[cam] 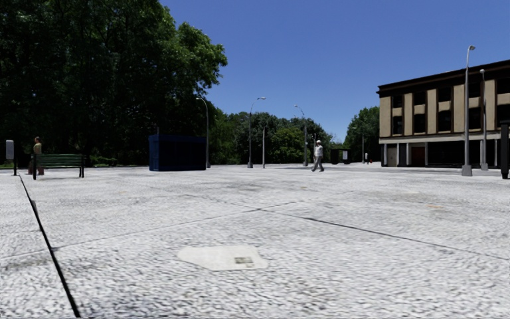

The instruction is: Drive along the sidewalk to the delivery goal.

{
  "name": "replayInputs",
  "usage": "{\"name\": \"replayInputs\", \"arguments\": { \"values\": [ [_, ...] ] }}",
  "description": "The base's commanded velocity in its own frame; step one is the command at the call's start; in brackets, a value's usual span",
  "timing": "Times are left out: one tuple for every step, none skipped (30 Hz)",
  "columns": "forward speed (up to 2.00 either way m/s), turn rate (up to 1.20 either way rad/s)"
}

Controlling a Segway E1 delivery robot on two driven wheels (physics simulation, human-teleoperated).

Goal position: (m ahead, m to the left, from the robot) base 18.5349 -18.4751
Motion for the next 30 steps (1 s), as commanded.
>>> {"name": "replayInputs", "arguments": {
  "values": [
    [2.00,0.00],
    [2.00,0.00],
    [2.00,0.00],
    [2.00,0.00],
    [2.00,0.00],
    [2.00,0.00],
    [2.00,0.00],
    [2.00,0.00],
    [2.00,0.00],
    [2.00,0.00],
    [2.00,0.00],
    [2.00,0.00],
    [2.00,0.00],
    [2.00,0.00],
    [2.00,0.00],
    [2.00,0.00],
    [2.00,0.00],
    [2.00,0.00],
    [2.00,0.00],
    [2.00,0.00],
    [2.00,0.00],
    [2.00,0.00],
    [2.00,0.00],
    [2.00,0.00],
    [2.00,0.00],
    [2.00,0.00],
    [2.00,0.00],
    [2.00,0.00],
    [2.00,0.00],
    [2.00,0.00]
  ]
}}
